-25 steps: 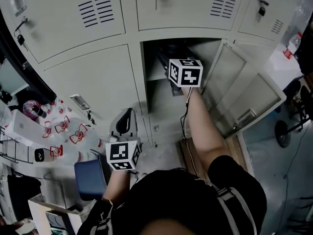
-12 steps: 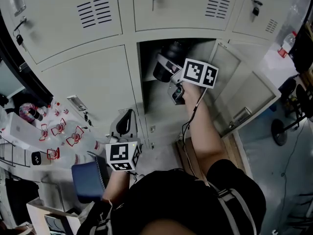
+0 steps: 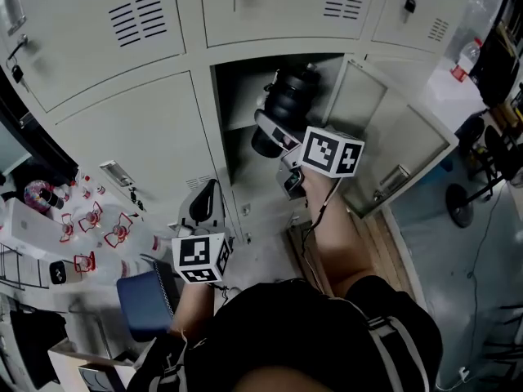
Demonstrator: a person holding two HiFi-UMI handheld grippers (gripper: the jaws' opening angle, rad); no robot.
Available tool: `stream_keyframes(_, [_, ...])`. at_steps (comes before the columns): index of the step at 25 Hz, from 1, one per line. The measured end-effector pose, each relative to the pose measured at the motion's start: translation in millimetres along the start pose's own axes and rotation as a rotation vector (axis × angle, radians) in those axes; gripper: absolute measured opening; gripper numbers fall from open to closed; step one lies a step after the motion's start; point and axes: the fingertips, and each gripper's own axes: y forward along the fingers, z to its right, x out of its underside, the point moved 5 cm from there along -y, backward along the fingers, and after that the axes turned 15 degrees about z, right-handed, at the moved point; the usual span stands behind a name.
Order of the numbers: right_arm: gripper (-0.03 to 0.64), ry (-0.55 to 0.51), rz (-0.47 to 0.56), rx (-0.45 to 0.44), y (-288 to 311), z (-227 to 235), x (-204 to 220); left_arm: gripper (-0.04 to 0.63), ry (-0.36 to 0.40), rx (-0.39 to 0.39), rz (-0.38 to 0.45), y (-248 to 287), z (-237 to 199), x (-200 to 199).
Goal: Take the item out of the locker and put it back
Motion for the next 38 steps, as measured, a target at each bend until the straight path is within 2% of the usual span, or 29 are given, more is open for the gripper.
stream_keyframes(6, [0.423,-0.136,0.05,0.0,-38,-12,-4,0.014,0.002,0.018,-0.013,2,1,1])
stream_keyframes(13, [0.425,-0.385,0.126,0.03,-89,-22,-8,0.014,0.008,0.044,-0.003,14,7,-3])
stream_keyframes(16, [0.425,-0.436,0.143,0.052,-112,-21,-1,0.014,0.006,0.057,0.0,17,14,-4])
stream_keyframes(24, [0.425,-0.424,0.122,0.102,-139,-10,6,0.014,0.0,0.094,0.001,18,29,-4])
stream_keyframes(32, [0.425,-0.419,0.119,0.081,-138,-14,4,0.014,0.006,0.09,0.005,10,33,-8])
stream_keyframes(35, [0.425,-0.378,0.116,0.059,-129,-16,2,0.014,0.012,0.08,0.005,6,30,-10])
stream_keyframes(38, [0.426,-0.295,0.106,0.025,-113,-15,3,0.014,0.015,0.059,0.009,0,22,-11])
